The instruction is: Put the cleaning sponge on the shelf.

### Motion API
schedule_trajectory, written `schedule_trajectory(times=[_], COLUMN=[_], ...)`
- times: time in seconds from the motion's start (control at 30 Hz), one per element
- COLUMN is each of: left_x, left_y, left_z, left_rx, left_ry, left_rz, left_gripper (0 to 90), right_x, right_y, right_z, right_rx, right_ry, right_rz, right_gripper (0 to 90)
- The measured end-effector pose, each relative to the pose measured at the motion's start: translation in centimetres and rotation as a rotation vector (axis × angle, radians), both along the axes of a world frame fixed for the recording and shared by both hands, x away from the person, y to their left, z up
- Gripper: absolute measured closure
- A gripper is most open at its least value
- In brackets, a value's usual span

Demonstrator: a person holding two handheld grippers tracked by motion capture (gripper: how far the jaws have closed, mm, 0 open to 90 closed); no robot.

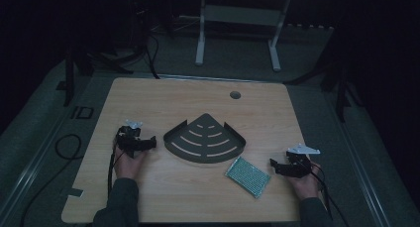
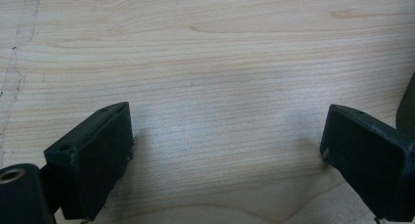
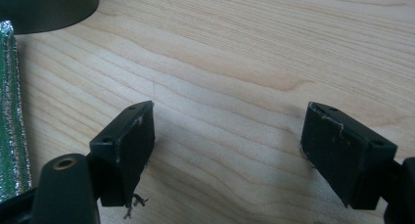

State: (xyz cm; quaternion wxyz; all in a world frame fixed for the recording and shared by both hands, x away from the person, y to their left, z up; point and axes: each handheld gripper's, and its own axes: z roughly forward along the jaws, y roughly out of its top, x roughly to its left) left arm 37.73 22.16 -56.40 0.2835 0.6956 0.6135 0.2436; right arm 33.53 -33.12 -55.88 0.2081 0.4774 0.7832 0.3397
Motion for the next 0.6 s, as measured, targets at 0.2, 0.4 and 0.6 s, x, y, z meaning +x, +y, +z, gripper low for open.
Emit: schedule_trajectory(times=[0.2, 0.4, 0.6], left_x=[0.0, 0.0, 0.0], left_y=[0.0, 0.0, 0.0], left_z=[0.0, 0.0, 0.0], left_rx=[0.000, 0.000, 0.000], left_ry=[0.000, 0.000, 0.000], left_rz=[0.001, 0.002, 0.002], left_gripper=[6.1, 6.1, 6.2], right_x=[-0.2, -1.2, -2.1], right_y=[0.0, -0.1, 0.8], right_z=[0.2, 1.5, 3.4], right_rx=[-0.001, 0.021, 0.018], right_ry=[-0.004, -0.017, -0.025], right_rz=[-0.011, -0.036, -0.050], right_gripper=[31.5, 32.8, 32.3])
